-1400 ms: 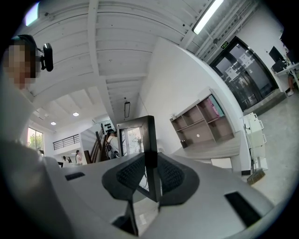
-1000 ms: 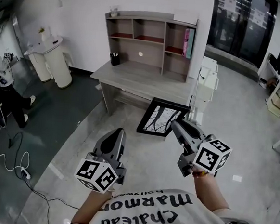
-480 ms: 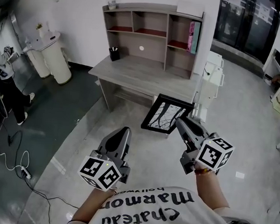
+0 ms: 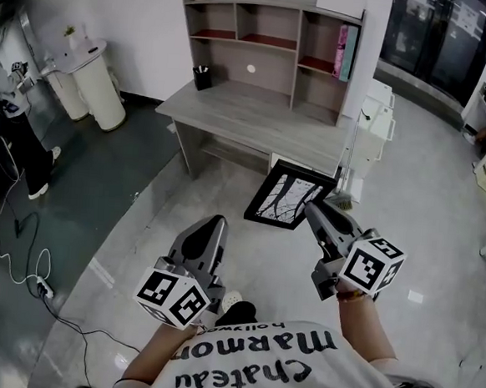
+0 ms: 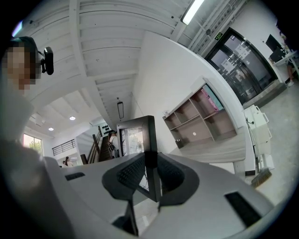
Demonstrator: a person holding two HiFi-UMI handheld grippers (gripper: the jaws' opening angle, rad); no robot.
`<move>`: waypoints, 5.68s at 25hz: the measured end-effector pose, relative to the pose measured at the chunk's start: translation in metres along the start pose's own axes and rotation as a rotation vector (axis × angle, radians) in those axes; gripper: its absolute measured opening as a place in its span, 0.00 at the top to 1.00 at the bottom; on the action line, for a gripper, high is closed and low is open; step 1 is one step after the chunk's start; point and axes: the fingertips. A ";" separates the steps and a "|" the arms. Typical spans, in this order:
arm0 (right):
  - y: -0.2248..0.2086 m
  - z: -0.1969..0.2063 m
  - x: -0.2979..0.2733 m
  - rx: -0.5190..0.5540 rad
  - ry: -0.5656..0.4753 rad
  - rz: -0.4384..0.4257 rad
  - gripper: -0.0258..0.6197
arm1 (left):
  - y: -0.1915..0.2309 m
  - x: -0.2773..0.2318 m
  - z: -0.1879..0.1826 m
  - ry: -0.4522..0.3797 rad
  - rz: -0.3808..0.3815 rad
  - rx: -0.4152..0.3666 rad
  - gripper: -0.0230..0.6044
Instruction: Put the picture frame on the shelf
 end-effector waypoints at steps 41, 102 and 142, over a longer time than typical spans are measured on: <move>-0.051 -0.045 -0.068 0.068 0.019 -0.010 0.82 | 0.063 -0.045 -0.016 -0.080 -0.146 0.019 0.94; -0.092 -0.059 -0.132 -0.228 0.027 -0.348 0.82 | 0.019 0.060 -0.060 0.041 -0.788 -0.188 0.94; -0.126 -0.049 -0.189 0.031 0.197 0.045 0.82 | 0.139 0.004 -0.053 0.350 -0.480 -0.090 0.94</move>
Point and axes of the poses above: the fingertips, and each gripper's own axes: x backward along the fingers, y to its left, z out of its underside, and after that the axes turned 11 degrees about -z, right-handed
